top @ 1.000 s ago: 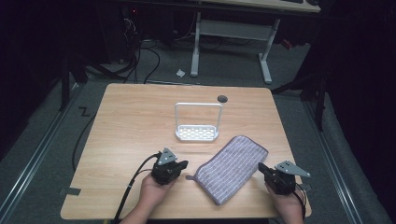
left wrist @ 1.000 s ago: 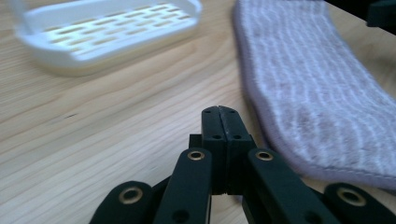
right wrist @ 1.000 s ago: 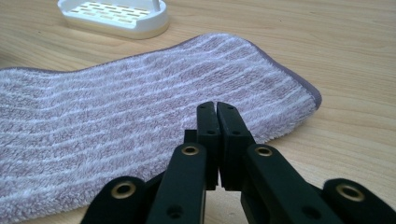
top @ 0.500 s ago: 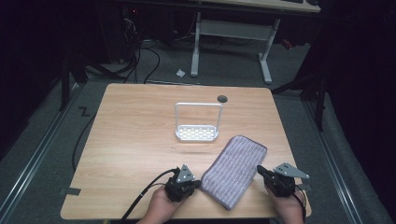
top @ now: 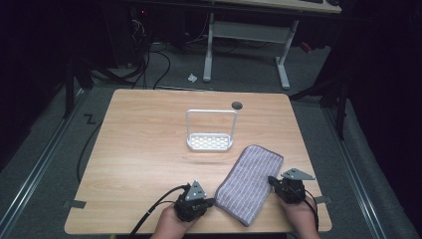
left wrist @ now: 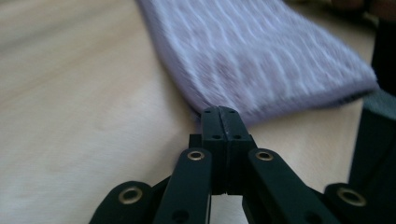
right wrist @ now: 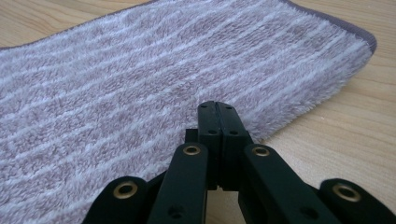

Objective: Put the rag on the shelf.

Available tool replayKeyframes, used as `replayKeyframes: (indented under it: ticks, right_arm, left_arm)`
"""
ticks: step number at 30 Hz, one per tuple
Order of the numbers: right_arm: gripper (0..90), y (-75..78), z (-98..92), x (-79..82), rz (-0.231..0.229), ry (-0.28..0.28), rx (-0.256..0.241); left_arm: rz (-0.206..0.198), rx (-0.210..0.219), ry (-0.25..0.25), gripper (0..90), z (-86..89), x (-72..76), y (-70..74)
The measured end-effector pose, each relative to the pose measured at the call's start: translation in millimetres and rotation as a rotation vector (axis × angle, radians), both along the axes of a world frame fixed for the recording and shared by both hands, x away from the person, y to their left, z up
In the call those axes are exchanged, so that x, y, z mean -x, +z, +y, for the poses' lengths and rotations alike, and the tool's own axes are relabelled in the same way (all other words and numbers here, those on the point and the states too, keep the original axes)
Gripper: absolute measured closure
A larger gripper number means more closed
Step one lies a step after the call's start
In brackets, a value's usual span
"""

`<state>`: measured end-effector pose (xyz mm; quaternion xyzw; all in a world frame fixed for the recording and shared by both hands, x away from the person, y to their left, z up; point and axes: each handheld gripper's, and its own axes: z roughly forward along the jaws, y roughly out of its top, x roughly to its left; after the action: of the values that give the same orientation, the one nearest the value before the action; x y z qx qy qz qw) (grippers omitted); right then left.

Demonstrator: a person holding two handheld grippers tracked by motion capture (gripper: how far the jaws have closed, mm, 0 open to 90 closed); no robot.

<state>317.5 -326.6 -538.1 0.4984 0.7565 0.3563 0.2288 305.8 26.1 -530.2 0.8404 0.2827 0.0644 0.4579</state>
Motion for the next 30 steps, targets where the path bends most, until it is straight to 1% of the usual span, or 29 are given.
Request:
replayKeyframes:
  ticks: [1,2,3,4,5,6,7,8,10,11,12,13,14,15,17,18,19,20,21,22,23,24,25,26,27,28,29,30]
  right_arm:
    - [90.0,-0.1,-0.2,-0.7,0.002,0.001,-0.003]
    - [90.0,-0.1,-0.3,-0.7,0.004,-0.002,-0.007]
    - [90.0,-0.1,-0.3,-0.7,0.004,-0.002,-0.007]
    - [90.0,-0.6,-0.1,-0.2,0.001,-0.003,-0.007]
    - [90.0,-0.6,0.0,-0.1,0.001,-0.004,-0.006]
    - [90.0,-0.7,0.1,-0.1,0.001,-0.005,-0.006]
    - [90.0,-0.8,0.1,-0.1,-0.001,-0.004,-0.005]
    - [90.0,-0.8,0.4,0.3,0.001,-0.008,-0.007]
    - [90.0,-1.1,0.8,0.7,-0.002,-0.011,-0.006]
    - [90.0,-1.2,0.9,0.9,0.0,-0.013,-0.009]
    - [90.0,-1.3,0.7,1.0,0.0,-0.014,-0.011]
    - [90.0,-1.3,0.7,1.0,0.0,-0.014,-0.011]
    - [90.0,-1.5,1.1,1.5,0.003,-0.015,-0.019]
    - [90.0,-1.5,1.1,1.5,0.003,-0.015,-0.019]
    - [90.0,-1.6,3.1,1.3,0.003,-0.003,-0.023]
    - [90.0,-1.6,8.9,1.7,0.005,0.014,-0.023]
    - [90.0,-1.5,13.0,1.9,0.008,0.027,-0.025]
    - [90.0,-1.5,13.0,1.9,0.008,0.027,-0.025]
    - [90.0,-1.3,23.8,2.2,0.008,0.061,-0.015]
    - [90.0,-1.2,30.1,1.8,0.007,0.081,-0.011]
    - [90.0,-1.2,30.1,1.8,0.007,0.081,-0.011]
    - [90.0,-1.2,36.9,1.4,0.011,0.1,-0.013]
    - [90.0,-1.4,51.9,1.4,0.013,0.136,-0.012]
    - [90.0,-1.4,59.2,1.4,0.012,0.156,-0.01]
    - [90.0,-1.5,66.6,1.8,0.015,0.172,-0.012]
    - [90.0,-1.7,73.6,2.2,0.013,0.191,-0.009]
    - [90.0,-1.8,80.2,2.7,0.011,0.211,-0.004]
    - [90.0,-1.9,86.3,3.6,0.01,0.23,-0.001]
  left_arm:
    - [0.0,0.0,0.0,89.9,0.0,0.0,0.0]
    - [-0.004,0.032,0.047,89.9,2.2,-14.1,3.4]
    - [-0.004,0.032,0.047,89.9,2.2,-14.1,3.4]
    - [-0.011,0.033,0.057,89.9,-6.5,-28.5,5.1]
    - [-0.014,0.031,0.047,89.9,-13.9,-34.3,5.2]
    - [-0.004,0.03,0.029,89.9,-22.5,-40.3,5.1]
    - [-0.004,0.03,0.029,89.9,-22.5,-40.3,5.1]
    - [0.011,0.013,0.005,90.0,-40.0,-49.5,3.7]
    - [0.02,-0.023,-0.033,90.0,-53.8,-51.2,1.3]
    - [0.029,-0.037,-0.049,90.0,-57.7,-50.5,-0.6]
    - [0.029,-0.037,-0.049,90.0,-57.7,-50.5,-0.6]
    - [0.036,-0.053,-0.059,90.0,-59.4,-49.0,-2.6]
    - [0.051,-0.065,-0.063,90.0,-58.6,-45.6,-6.5]
    - [0.051,-0.065,-0.063,90.0,-58.6,-45.6,-6.5]
    - [0.078,-0.033,-0.056,90.0,-50.8,-39.5,-9.2]
    - [0.083,-0.027,-0.051,90.0,-46.6,-35.5,-9.9]
    - [0.092,-0.019,-0.047,90.0,-37.1,-24.9,-10.7]
    - [0.092,-0.019,-0.047,90.0,-37.1,-24.9,-10.7]
    - [0.112,-0.008,-0.05,90.0,-25.9,-12.4,-12.0]
    - [0.121,-0.002,-0.053,90.0,-20.9,-5.2,-12.7]
    - [0.121,-0.002,-0.053,90.0,-20.9,-5.2,-12.7]
    - [0.128,-0.004,-0.061,90.0,-16.8,1.8,-12.5]
    - [0.13,-0.025,-0.08,90.0,-10.4,14.1,-10.5]
    - [0.13,-0.025,-0.08,90.0,-10.4,14.1,-10.5]
    - [0.139,-0.024,-0.091,89.9,-4.2,22.2,-7.8]
    - [0.136,-0.011,-0.089,89.8,-0.2,23.8,-6.0]
    - [0.129,-0.002,-0.079,89.2,3.7,22.9,-3.8]
    - [0.116,0.009,-0.058,89.2,7.6,19.5,-1.3]
